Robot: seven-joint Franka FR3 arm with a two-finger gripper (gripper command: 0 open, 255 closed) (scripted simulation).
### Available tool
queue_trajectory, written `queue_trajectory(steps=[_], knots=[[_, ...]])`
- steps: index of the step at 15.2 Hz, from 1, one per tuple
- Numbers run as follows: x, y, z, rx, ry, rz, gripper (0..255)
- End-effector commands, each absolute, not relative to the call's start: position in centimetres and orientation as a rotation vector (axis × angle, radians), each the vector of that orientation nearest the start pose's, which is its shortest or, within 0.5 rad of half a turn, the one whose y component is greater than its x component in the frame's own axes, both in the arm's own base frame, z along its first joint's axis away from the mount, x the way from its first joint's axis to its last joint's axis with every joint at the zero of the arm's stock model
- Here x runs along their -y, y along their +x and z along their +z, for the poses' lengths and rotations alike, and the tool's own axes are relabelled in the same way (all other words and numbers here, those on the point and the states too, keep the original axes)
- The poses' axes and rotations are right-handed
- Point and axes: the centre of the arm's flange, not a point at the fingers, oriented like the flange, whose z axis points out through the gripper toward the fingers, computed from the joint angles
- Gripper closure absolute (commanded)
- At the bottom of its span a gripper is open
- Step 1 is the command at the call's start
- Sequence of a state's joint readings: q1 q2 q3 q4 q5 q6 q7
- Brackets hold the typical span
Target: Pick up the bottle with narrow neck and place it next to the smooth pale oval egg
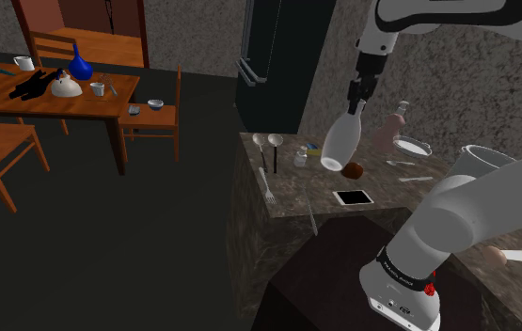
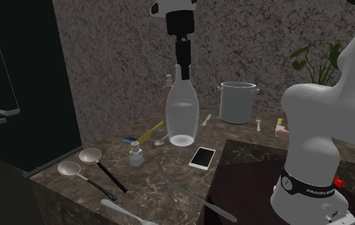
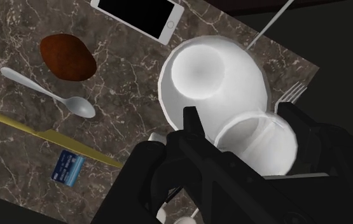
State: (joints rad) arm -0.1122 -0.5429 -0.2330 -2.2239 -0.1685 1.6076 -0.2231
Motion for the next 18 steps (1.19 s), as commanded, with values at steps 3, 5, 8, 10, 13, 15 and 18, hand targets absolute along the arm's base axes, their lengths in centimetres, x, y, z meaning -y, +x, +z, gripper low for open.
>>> queue_trajectory(steps=[3,5,8,10,13,15,18], knots=[[16.0,34.9,58.6,-0.112,-3.161,0.149,255],[16.0,34.9,59.7,-0.112,-3.161,0.149,255],[16.0,34.9,61.3,-0.112,-3.161,0.149,255],[16.0,34.9,62.3,-0.112,-3.161,0.149,255],[16.0,34.9,63.9,-0.112,-3.161,0.149,255],[16.0,34.9,65.0,-0.112,-3.161,0.149,255],[16.0,34.9,66.6,-0.112,-3.161,0.149,255]])
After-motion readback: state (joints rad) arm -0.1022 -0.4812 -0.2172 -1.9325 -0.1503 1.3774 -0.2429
